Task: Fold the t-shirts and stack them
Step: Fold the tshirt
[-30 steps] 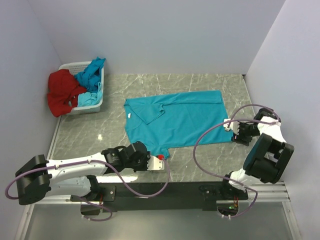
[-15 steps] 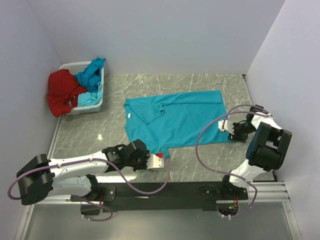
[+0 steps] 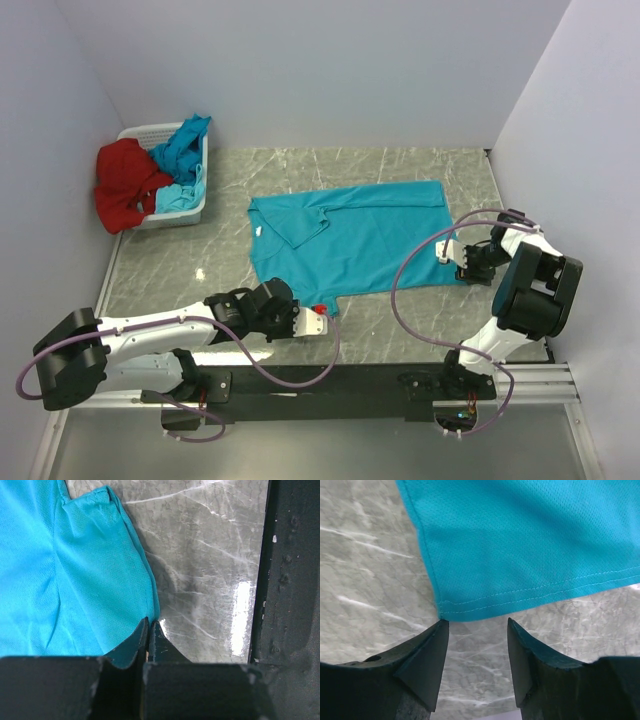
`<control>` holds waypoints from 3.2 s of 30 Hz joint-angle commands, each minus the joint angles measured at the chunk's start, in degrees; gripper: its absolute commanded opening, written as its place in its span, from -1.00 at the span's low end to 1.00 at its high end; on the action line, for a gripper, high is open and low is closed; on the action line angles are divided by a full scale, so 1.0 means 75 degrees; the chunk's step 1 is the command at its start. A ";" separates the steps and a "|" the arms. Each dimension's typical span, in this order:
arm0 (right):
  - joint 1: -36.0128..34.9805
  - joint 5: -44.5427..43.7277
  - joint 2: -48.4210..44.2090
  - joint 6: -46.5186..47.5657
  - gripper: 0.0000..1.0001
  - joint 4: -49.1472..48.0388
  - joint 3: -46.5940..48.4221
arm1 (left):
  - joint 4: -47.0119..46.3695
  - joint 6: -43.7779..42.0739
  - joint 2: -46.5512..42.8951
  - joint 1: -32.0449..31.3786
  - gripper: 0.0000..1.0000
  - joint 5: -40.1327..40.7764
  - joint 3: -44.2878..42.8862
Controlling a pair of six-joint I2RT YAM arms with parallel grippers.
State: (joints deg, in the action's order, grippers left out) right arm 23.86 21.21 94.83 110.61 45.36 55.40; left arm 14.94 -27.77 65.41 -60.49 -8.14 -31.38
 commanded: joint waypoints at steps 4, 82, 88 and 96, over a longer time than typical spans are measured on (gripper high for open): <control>-0.0064 0.0289 -0.0573 0.0123 0.15 0.0525 0.0126 | 0.0000 0.0046 -0.0014 0.0038 -0.99 -0.0204 -0.0247; -0.0322 0.1390 -0.0878 -0.6543 -1.00 -0.2439 0.0442 | -0.0726 -0.0339 -0.0261 0.1514 -0.99 0.1531 -0.1839; -0.0462 0.1227 -0.0726 -0.7094 -1.00 -0.2802 0.0465 | -0.0703 -0.0680 0.0313 0.1947 -0.99 0.1718 -0.2308; -0.0743 0.0887 -0.0445 -0.7751 -1.00 -0.3247 0.0688 | -0.1007 -0.0996 0.0946 0.2557 -0.99 0.1625 -0.2917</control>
State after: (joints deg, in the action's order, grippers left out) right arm 19.31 29.21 90.59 55.81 24.47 57.80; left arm 10.35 -33.43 71.68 -42.63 4.16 -49.58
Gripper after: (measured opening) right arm 0.009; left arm 0.021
